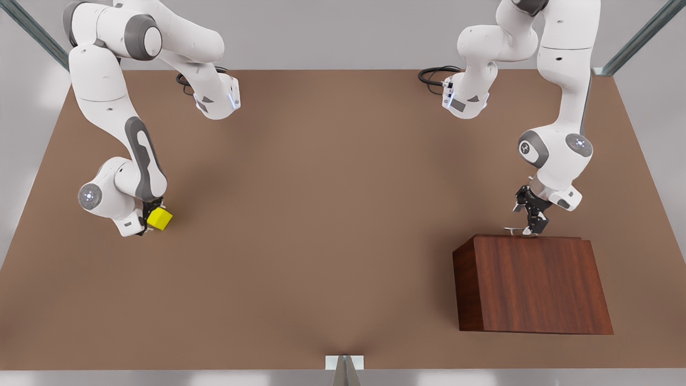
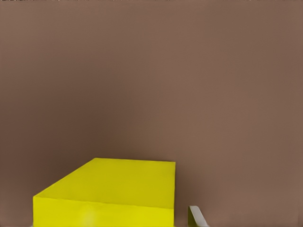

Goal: Open the drawer with left arm, place the square in the middle with right arm, and place the square in the drawer with left arm

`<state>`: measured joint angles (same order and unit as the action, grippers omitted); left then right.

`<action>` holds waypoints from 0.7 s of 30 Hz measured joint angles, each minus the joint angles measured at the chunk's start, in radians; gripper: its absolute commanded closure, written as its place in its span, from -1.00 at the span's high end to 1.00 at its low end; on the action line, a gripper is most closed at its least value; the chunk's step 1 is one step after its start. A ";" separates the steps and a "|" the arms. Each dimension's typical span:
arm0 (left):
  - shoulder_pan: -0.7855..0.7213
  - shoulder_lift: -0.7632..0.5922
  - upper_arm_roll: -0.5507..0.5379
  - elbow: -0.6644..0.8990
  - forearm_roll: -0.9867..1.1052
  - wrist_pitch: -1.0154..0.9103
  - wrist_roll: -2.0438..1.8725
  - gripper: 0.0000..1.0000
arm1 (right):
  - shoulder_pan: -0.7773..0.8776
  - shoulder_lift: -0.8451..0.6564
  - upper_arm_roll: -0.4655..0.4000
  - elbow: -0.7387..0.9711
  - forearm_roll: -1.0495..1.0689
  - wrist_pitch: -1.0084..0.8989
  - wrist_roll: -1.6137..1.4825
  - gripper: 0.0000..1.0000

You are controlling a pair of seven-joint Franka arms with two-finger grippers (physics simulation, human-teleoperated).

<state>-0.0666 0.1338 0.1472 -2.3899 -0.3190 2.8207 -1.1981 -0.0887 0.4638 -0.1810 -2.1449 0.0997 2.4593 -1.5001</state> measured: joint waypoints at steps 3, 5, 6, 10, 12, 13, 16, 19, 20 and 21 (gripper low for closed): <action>0.001 -0.010 0.000 -0.001 -0.006 -0.034 0.000 1.00 | 0.001 0.000 0.001 0.000 0.000 -0.003 0.000 0.23; -0.001 -0.017 0.001 -0.002 -0.010 -0.035 0.000 1.00 | 0.000 -0.002 0.002 0.000 0.000 -0.006 0.000 0.14; 0.001 -0.019 0.002 -0.002 -0.011 -0.035 0.000 1.00 | 0.000 -0.002 0.002 0.002 0.000 -0.006 0.000 0.14; 0.000 -0.035 0.002 -0.007 -0.015 -0.060 -0.001 1.00 | 0.001 -0.005 0.003 0.006 0.000 -0.009 0.001 0.14; 0.001 -0.045 0.002 -0.017 -0.016 -0.074 -0.016 1.00 | 0.015 -0.043 0.006 0.005 0.000 -0.025 0.014 0.14; -0.001 -0.051 0.002 -0.026 -0.016 -0.075 -0.017 1.00 | 0.017 -0.043 0.013 0.005 0.000 -0.025 0.020 0.14; 0.002 -0.063 0.003 -0.029 -0.018 -0.093 -0.018 1.00 | 0.052 -0.103 0.055 -0.010 0.001 -0.051 0.102 0.14; 0.000 -0.101 0.004 -0.063 -0.018 -0.102 -0.018 1.00 | 0.146 -0.151 0.099 -0.009 0.001 -0.091 0.226 0.14; 0.000 -0.102 0.004 -0.065 -0.018 -0.104 -0.018 1.00 | 0.146 -0.161 0.135 -0.009 0.002 -0.091 0.264 0.14; 0.000 -0.103 0.006 -0.067 -0.018 -0.107 -0.020 1.00 | 0.178 -0.167 0.148 -0.009 0.002 -0.092 0.331 0.14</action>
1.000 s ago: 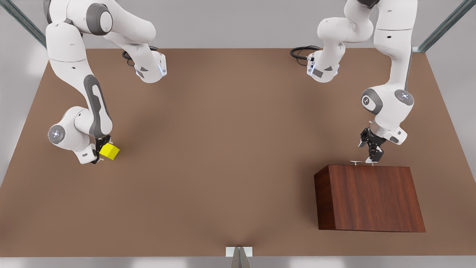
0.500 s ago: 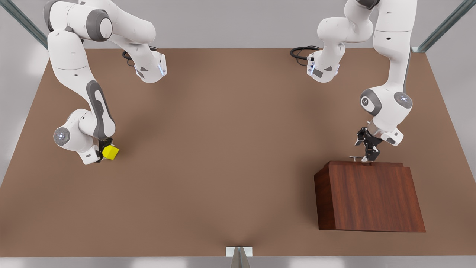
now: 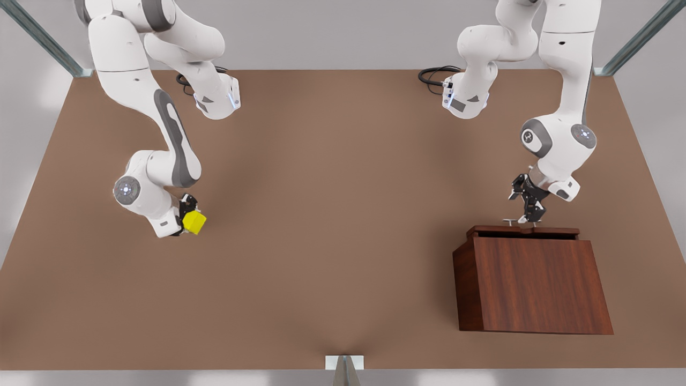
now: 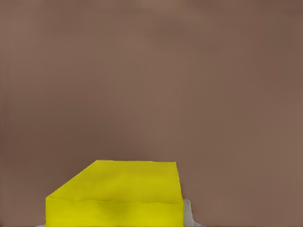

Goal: Open the drawer with left arm, place the square in the middle with right arm, and place the square in the drawer with left arm

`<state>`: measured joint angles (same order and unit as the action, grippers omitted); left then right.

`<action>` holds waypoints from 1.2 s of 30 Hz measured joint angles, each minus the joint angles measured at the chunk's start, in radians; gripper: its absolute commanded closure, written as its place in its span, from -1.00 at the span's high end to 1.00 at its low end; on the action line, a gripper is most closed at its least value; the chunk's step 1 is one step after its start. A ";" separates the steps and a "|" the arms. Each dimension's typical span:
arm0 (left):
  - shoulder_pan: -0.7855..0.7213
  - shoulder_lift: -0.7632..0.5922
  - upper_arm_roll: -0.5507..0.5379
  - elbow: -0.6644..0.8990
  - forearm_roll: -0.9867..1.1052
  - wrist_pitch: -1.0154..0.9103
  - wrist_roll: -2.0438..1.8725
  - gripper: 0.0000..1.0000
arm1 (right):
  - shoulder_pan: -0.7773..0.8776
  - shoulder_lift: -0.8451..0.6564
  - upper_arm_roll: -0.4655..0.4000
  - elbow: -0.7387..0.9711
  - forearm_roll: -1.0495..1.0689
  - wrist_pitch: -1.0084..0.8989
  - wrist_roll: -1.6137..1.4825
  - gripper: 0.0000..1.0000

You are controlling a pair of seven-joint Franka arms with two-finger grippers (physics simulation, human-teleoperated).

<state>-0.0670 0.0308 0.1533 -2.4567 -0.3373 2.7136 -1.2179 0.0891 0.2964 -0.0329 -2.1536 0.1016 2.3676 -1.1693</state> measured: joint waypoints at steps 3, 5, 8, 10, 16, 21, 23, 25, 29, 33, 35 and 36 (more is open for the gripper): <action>0.002 -0.004 0.002 -0.011 0.000 -0.002 0.001 1.00 | 0.229 0.017 0.002 0.055 0.014 0.016 0.354 0.14; 0.004 -0.008 0.001 -0.021 0.000 -0.003 0.001 1.00 | 0.375 0.059 0.002 0.128 0.019 0.018 0.600 0.14; 0.004 -0.012 0.002 -0.029 0.000 -0.004 0.000 1.00 | 0.528 0.239 0.001 0.342 0.100 0.075 0.845 0.14; -0.001 -0.026 0.006 -0.042 0.000 -0.011 -0.002 1.00 | 0.612 0.357 0.001 0.518 0.100 0.075 1.055 0.14; -0.022 -0.066 0.040 -0.073 0.001 -0.045 -0.002 1.00 | 0.826 0.494 0.002 0.757 0.099 0.074 1.339 0.17; 0.013 -0.084 0.057 -0.088 0.001 -0.058 0.000 1.00 | 0.882 0.591 0.004 0.876 0.090 0.074 1.402 1.00; 0.008 -0.099 0.058 -0.108 0.001 -0.066 -0.001 1.00 | 0.883 0.589 0.004 0.865 0.084 0.075 1.400 1.00; -0.002 -0.114 0.058 -0.121 0.000 -0.067 -0.004 1.00 | 0.883 0.587 0.004 0.861 0.084 0.074 1.399 1.00; -0.001 -0.121 0.058 -0.125 0.001 -0.081 -0.005 1.00 | 0.882 0.465 -0.033 0.760 0.093 0.062 1.392 1.00; -0.003 -0.169 0.058 -0.177 -0.005 -0.081 -0.004 1.00 | 0.536 0.072 -0.101 0.531 0.080 -0.259 1.211 1.00; -0.003 -0.218 0.060 -0.194 0.000 -0.100 -0.002 1.00 | 0.280 -0.041 -0.097 0.521 0.081 -0.432 1.184 1.00; -0.005 -0.288 0.060 -0.187 0.009 -0.156 0.000 1.00 | 0.188 -0.064 -0.091 0.520 0.080 -0.497 1.173 1.00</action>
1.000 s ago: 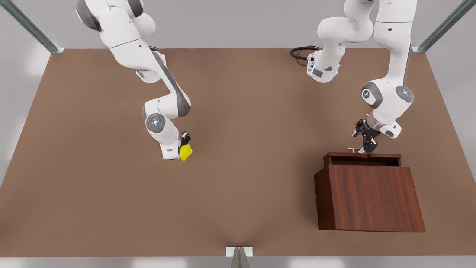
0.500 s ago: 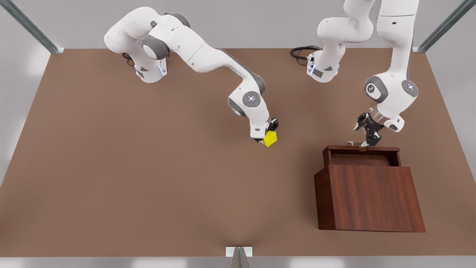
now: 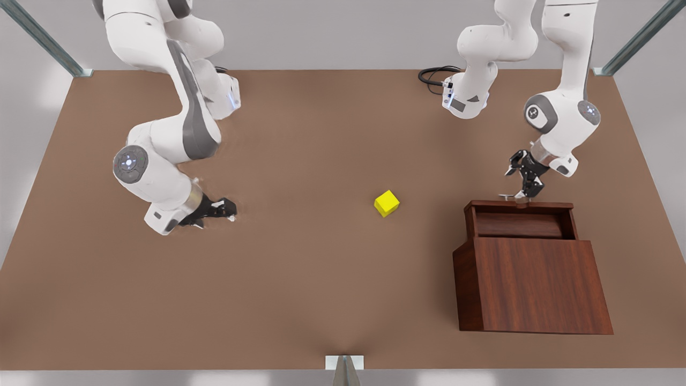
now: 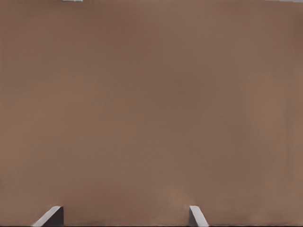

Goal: Open the drawer with left arm, place the square in the middle with right arm, and place the square in the drawer with left arm

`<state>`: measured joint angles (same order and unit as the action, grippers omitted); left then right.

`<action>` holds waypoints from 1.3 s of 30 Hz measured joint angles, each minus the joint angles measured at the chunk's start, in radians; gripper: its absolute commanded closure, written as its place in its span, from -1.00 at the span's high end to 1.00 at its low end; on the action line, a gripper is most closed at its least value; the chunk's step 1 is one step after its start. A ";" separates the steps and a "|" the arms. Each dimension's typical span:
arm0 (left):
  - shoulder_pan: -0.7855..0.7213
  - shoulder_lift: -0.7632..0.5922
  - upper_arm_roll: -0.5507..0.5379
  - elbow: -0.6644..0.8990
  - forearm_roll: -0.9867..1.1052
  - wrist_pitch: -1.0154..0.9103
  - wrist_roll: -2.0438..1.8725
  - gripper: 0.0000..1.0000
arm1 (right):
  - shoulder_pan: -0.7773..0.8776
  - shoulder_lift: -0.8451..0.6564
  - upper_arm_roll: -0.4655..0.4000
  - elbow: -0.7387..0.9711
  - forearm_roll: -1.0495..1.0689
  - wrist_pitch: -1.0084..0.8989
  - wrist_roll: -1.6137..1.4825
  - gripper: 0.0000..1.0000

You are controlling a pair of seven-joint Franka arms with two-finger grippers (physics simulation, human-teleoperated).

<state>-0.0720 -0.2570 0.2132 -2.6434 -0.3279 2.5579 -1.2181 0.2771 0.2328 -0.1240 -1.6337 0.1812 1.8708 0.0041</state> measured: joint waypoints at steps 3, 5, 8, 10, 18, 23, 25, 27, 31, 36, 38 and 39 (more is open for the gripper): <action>-0.003 -0.079 0.002 0.166 0.064 -0.237 0.006 1.00 | -0.196 -0.040 0.041 0.044 0.000 -0.074 -0.121 1.00; -0.029 -0.044 -0.001 0.320 0.129 -0.384 0.229 1.00 | -0.279 -0.031 0.055 0.112 -0.078 -0.145 -0.130 1.00; -0.161 0.249 0.000 0.748 0.184 -0.618 0.534 1.00 | -0.333 -0.046 0.129 0.122 -0.150 -0.156 -0.130 1.00; -0.216 0.480 -0.032 1.096 0.202 -0.820 0.643 1.00 | -0.336 -0.024 0.130 0.140 -0.148 -0.148 -0.140 1.00; -0.326 0.662 -0.332 1.192 0.278 -0.798 1.126 1.00 | -0.339 0.003 0.121 0.184 -0.147 -0.153 -0.110 1.00; -0.445 0.680 -0.336 1.057 0.335 -0.579 1.163 1.00 | -0.350 0.001 0.110 0.185 -0.147 -0.156 -0.109 1.00; -0.453 0.665 -0.337 0.963 0.385 -0.482 1.165 1.00 | -0.359 0.001 0.107 0.186 -0.147 -0.155 -0.110 1.00; -0.467 0.664 -0.337 0.890 0.424 -0.404 1.218 1.00 | -0.369 -0.003 0.106 0.184 -0.147 -0.157 -0.110 1.00; -0.504 0.679 -0.337 0.852 0.459 -0.356 1.220 1.00 | -0.379 0.005 0.106 0.187 -0.136 -0.155 -0.111 1.00; -0.508 0.662 -0.337 0.711 0.472 -0.249 1.266 1.00 | -0.378 0.008 0.109 0.187 -0.152 -0.144 -0.111 1.00; -0.508 0.662 -0.337 0.691 0.484 -0.237 1.270 1.00 | -0.374 0.007 0.109 0.187 -0.143 -0.144 -0.110 1.00; -0.508 0.662 -0.337 0.679 0.494 -0.225 1.270 1.00 | -0.373 0.005 0.109 0.187 -0.145 -0.146 -0.110 1.00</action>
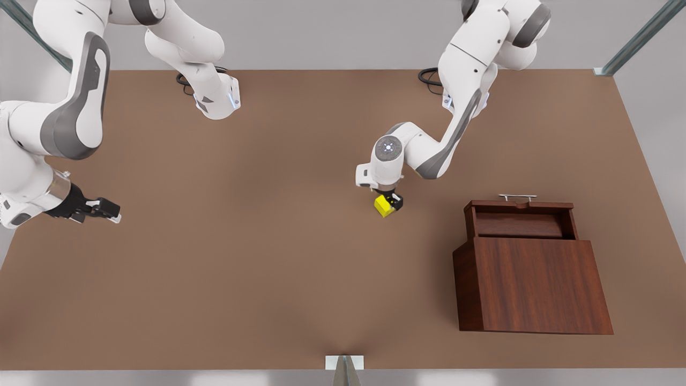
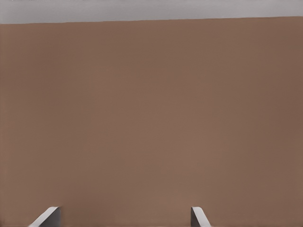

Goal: Open the drawer with left arm, place the square in the middle with right arm, and place the square in the drawer with left arm

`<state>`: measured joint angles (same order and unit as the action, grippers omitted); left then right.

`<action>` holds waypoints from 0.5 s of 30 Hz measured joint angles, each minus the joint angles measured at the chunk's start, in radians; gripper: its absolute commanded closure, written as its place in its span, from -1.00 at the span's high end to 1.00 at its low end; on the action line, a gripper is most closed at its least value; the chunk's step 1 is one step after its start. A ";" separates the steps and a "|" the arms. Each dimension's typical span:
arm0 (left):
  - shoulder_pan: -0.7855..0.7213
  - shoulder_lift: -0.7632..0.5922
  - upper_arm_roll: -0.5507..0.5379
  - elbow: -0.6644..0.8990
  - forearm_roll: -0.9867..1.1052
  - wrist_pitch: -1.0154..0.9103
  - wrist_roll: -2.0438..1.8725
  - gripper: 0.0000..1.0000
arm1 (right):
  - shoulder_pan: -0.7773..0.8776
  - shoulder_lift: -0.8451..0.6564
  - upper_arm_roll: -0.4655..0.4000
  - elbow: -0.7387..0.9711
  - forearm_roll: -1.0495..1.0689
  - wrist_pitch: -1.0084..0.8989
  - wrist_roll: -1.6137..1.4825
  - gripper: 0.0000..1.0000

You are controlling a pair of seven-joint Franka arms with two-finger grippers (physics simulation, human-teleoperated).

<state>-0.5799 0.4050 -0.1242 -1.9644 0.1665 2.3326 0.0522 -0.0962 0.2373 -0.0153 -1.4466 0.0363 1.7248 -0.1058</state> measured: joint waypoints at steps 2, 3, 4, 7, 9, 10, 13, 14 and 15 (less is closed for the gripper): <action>-0.001 0.001 0.000 -0.021 0.014 0.024 0.000 1.00 | 0.001 0.004 0.003 -0.001 0.002 0.036 0.000 1.00; -0.005 0.004 0.000 -0.033 0.020 0.043 0.000 1.00 | 0.004 0.004 0.006 0.000 -0.009 0.048 0.000 1.00; -0.005 0.009 0.000 -0.039 0.024 0.054 0.000 1.00 | 0.007 0.002 0.006 0.000 -0.007 0.047 0.000 1.00; -0.006 0.015 0.001 -0.089 0.030 0.119 -0.002 1.00 | 0.009 0.019 0.007 0.000 -0.012 0.088 0.000 1.00; -0.006 0.018 0.002 -0.091 0.033 0.119 -0.002 1.00 | 0.007 0.020 0.006 0.000 -0.008 0.095 0.000 1.00; -0.006 0.020 0.003 -0.092 0.033 0.116 -0.002 1.00 | 0.007 0.020 0.006 0.000 -0.007 0.095 0.000 1.00; -0.006 0.023 0.007 -0.101 0.035 0.117 -0.002 1.00 | 0.009 0.022 0.006 -0.002 -0.006 0.094 0.001 1.00; -0.006 0.024 0.009 -0.103 0.035 0.118 -0.002 1.00 | 0.006 0.022 0.007 0.000 -0.003 0.095 0.000 1.00; -0.006 0.026 0.009 -0.103 0.035 0.117 -0.002 1.00 | 0.006 0.022 0.006 0.000 -0.003 0.093 0.000 1.00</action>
<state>-0.5859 0.4308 -0.1151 -2.0678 0.2016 2.4498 0.0506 -0.0904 0.2593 -0.0091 -1.4466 0.0337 1.8179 -0.1058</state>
